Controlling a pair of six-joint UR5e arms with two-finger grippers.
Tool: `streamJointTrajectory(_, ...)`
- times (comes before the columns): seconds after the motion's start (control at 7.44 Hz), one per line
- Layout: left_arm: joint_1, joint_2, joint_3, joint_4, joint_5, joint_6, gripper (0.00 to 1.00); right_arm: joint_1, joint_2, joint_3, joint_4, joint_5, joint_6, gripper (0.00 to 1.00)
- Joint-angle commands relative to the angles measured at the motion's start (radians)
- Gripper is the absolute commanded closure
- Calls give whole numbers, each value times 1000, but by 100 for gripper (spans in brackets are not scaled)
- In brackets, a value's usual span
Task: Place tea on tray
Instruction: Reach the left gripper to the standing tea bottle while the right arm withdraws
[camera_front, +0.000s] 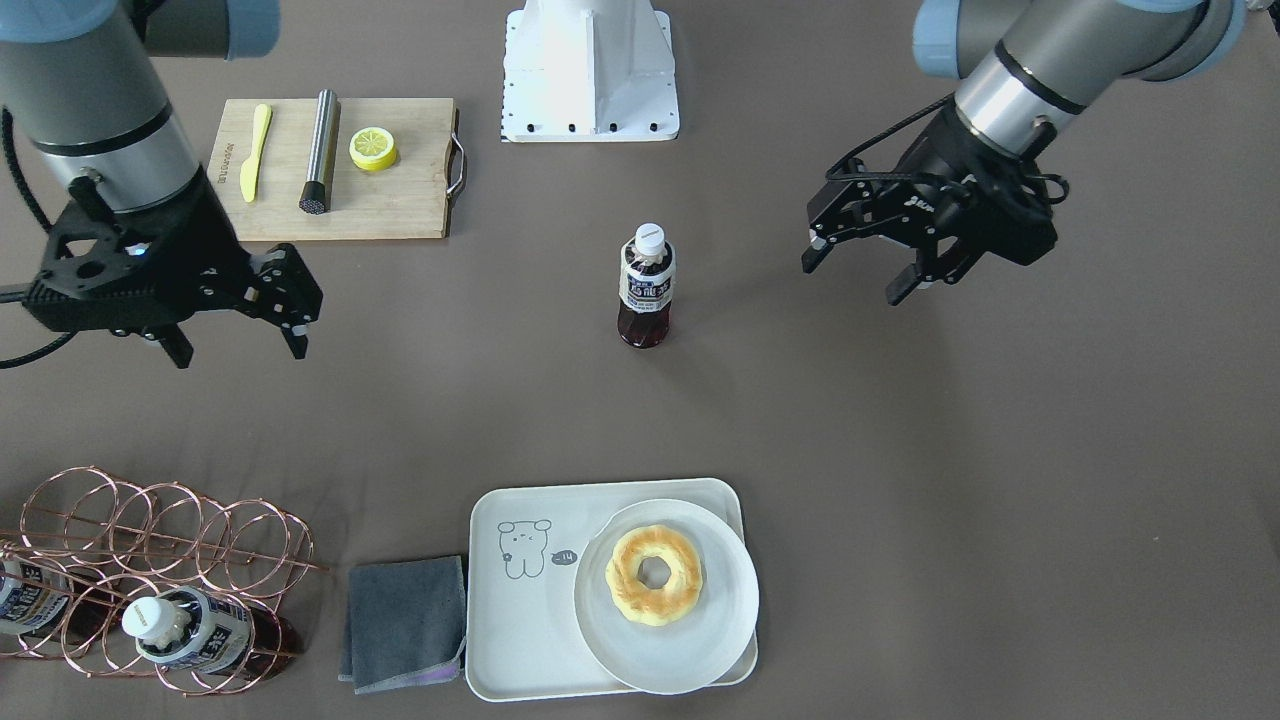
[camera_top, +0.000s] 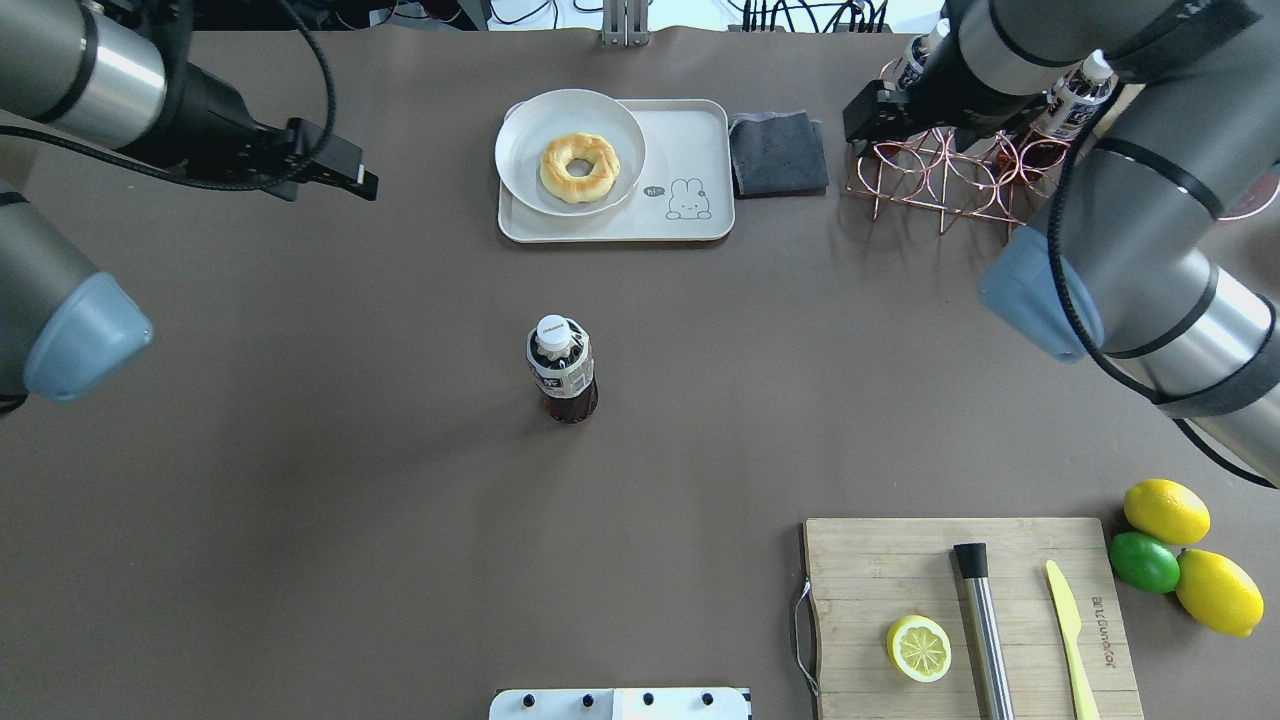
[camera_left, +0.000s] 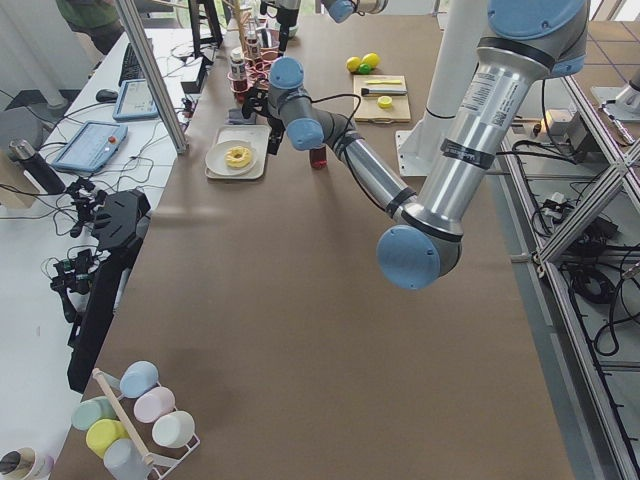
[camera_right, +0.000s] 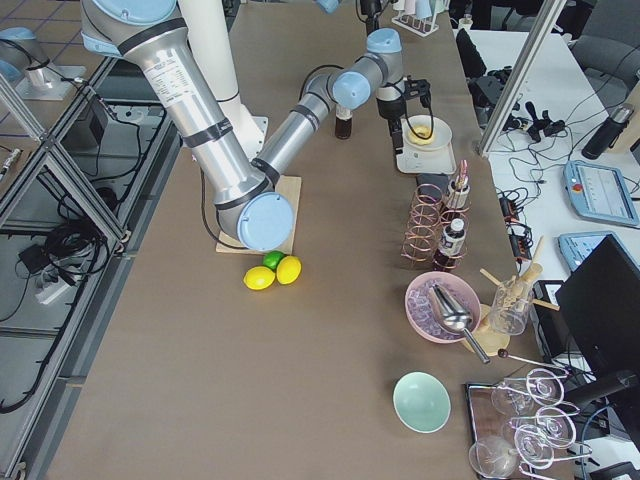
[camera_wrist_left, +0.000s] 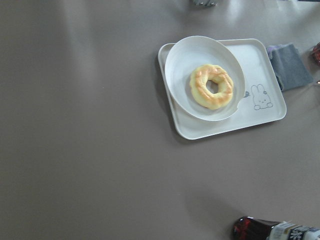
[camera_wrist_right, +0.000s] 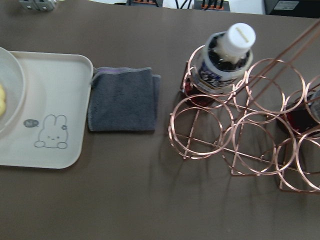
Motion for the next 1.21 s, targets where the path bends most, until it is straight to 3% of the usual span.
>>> streamJointTrajectory(0.0,154,-140,-3,164,190,-34,1,120,-214,34,104,71,-169,0)
streamJointTrajectory(0.13,207,-180,-21,236,277,-34,1,177,-289,30,165,122,-235,0)
streamJointTrajectory(0.4,333,-259,-55,382,483,-34,1,281,-389,22,167,152,-412,0)
streamJointTrajectory(0.54,369,-290,-55,433,540,-32,1,321,-431,16,167,152,-488,0)
streamJointTrajectory(0.81,473,-288,-49,438,739,-26,2,344,-449,-10,169,156,-523,0)
streamJointTrajectory(0.94,473,-275,-50,438,757,-20,2,344,-451,-24,184,158,-523,1)
streamJointTrajectory(1.07,475,-268,-54,438,758,-22,2,358,-474,-59,272,184,-520,1)
